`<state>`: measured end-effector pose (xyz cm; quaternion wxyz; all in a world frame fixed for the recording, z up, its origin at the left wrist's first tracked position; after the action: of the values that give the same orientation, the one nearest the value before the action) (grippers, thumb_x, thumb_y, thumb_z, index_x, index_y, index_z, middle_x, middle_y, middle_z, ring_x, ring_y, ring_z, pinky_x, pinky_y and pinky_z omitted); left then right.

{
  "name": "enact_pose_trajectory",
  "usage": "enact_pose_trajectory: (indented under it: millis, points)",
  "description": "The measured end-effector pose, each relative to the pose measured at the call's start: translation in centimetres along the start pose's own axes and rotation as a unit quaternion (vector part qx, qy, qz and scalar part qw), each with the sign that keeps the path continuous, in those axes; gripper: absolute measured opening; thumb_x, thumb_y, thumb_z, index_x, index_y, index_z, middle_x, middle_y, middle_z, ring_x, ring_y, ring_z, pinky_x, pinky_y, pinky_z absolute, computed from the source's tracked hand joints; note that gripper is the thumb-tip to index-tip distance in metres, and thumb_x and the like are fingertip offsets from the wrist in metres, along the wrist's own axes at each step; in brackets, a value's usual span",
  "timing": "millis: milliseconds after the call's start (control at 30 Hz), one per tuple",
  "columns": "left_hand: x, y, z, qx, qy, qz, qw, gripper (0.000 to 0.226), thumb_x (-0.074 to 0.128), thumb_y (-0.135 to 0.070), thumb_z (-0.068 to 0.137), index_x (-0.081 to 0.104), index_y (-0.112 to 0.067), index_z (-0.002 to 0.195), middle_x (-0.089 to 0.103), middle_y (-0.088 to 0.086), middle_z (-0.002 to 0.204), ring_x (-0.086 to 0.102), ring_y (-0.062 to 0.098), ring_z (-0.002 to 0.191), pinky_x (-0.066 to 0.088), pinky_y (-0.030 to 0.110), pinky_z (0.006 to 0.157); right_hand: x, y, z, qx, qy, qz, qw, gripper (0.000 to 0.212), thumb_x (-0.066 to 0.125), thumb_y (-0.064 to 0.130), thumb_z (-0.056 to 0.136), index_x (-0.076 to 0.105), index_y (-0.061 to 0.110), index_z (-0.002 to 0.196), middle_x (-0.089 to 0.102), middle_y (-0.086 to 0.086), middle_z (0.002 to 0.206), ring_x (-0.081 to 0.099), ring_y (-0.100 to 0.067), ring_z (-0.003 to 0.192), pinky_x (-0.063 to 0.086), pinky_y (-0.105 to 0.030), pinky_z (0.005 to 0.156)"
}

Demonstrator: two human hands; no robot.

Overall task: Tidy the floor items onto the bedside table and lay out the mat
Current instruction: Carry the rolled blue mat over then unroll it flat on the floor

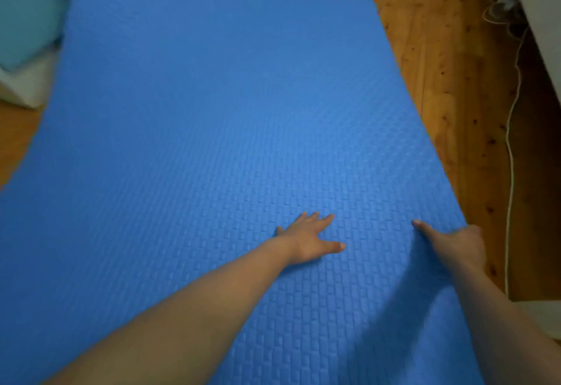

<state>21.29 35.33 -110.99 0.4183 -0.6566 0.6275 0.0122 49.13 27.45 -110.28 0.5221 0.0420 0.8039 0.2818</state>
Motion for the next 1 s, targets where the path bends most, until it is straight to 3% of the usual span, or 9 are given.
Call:
enact_pose_trajectory:
  millis: [167, 267, 367, 667, 767, 900, 1000]
  points:
    - [-0.4, -0.5, 0.4, 0.007, -0.010, 0.012, 1.000, 0.075, 0.047, -0.057, 0.088, 0.007, -0.038, 0.148, 0.000, -0.007, 0.161, -0.006, 0.016, 0.149, 0.002, 0.059, 0.117, -3.2, -4.9, 1.6, 0.048, -0.011, 0.000, 0.999, 0.113, 0.074, 0.071, 0.043, 0.048, -0.002, 0.126, 0.053, -0.024, 0.133, 0.052, -0.041, 0.121, 0.045, -0.054, 0.098]
    - [-0.5, -1.2, 0.7, 0.014, -0.013, 0.016, 1.000, 0.074, 0.045, -0.058, 0.088, 0.007, -0.038, 0.149, 0.000, -0.006, 0.161, -0.006, 0.016, 0.149, 0.001, 0.059, 0.117, -5.2, -5.0, 0.9, 0.068, -0.041, -0.014, 0.997, 0.097, 0.077, 0.056, 0.062, 0.044, -0.007, 0.128, 0.049, -0.027, 0.135, 0.049, -0.042, 0.123, 0.042, -0.050, 0.099]
    - [0.1, -2.5, 0.7, 0.028, -0.006, 0.016, 0.999, 0.073, 0.045, -0.056, 0.089, 0.007, -0.037, 0.149, 0.000, -0.006, 0.161, -0.006, 0.015, 0.149, -0.001, 0.057, 0.117, -5.5, -5.4, 1.4, 0.069, -0.051, -0.012, 0.996, 0.095, 0.077, 0.050, 0.066, 0.040, -0.009, 0.130, 0.046, -0.027, 0.137, 0.046, -0.042, 0.126, 0.040, -0.049, 0.101]
    - [1.2, -4.6, 0.4, 0.061, 0.008, 0.002, 0.998, 0.072, 0.045, -0.054, 0.090, 0.005, -0.038, 0.149, -0.002, -0.006, 0.161, -0.008, 0.014, 0.148, -0.005, 0.056, 0.117, -5.3, -5.7, 1.7, 0.067, -0.069, -0.047, 0.994, 0.099, 0.075, 0.050, 0.069, 0.032, -0.012, 0.133, 0.041, -0.030, 0.139, 0.042, -0.044, 0.128, 0.037, -0.050, 0.103]
    - [0.6, -4.4, 0.4, 0.060, -0.006, 0.005, 0.998, 0.073, 0.045, -0.054, 0.090, 0.005, -0.038, 0.148, -0.002, -0.006, 0.161, -0.007, 0.014, 0.148, -0.005, 0.055, 0.116, -4.9, -5.7, 0.8, 0.069, -0.096, -0.112, 0.987, 0.096, 0.066, 0.053, 0.076, 0.027, -0.013, 0.135, 0.033, -0.031, 0.140, 0.033, -0.042, 0.131, 0.029, -0.049, 0.106]
    - [-1.1, -2.6, 0.2, 0.050, -0.025, 0.002, 0.998, 0.072, 0.044, -0.055, 0.090, 0.005, -0.038, 0.148, -0.003, -0.006, 0.161, -0.007, 0.014, 0.148, -0.005, 0.054, 0.116, -1.6, -3.2, -1.4, -0.032, -0.103, -0.171, 0.979, 0.071, 0.049, 0.034, 0.092, 0.021, -0.005, 0.143, 0.018, -0.027, 0.151, 0.018, -0.040, 0.140, 0.012, -0.052, 0.114]
    - [-3.1, -0.2, -0.3, 0.032, -0.051, -0.006, 0.998, 0.073, 0.045, -0.055, 0.090, 0.005, -0.037, 0.149, -0.003, -0.005, 0.161, -0.005, 0.015, 0.149, -0.004, 0.054, 0.117, 4.4, 1.0, -3.9, -0.136, 0.005, -0.216, 0.967, 0.064, 0.038, 0.036, 0.096, 0.016, 0.005, 0.148, 0.008, -0.019, 0.157, 0.006, -0.033, 0.146, 0.006, -0.051, 0.116]
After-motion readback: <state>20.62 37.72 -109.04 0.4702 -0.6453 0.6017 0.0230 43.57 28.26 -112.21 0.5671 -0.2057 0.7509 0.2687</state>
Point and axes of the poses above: each hand's wrist, its own z-axis towards the middle knuckle, its own x-axis out of the palm, y = z × x, the point moved 8 cm from there along z, towards the middle knuckle
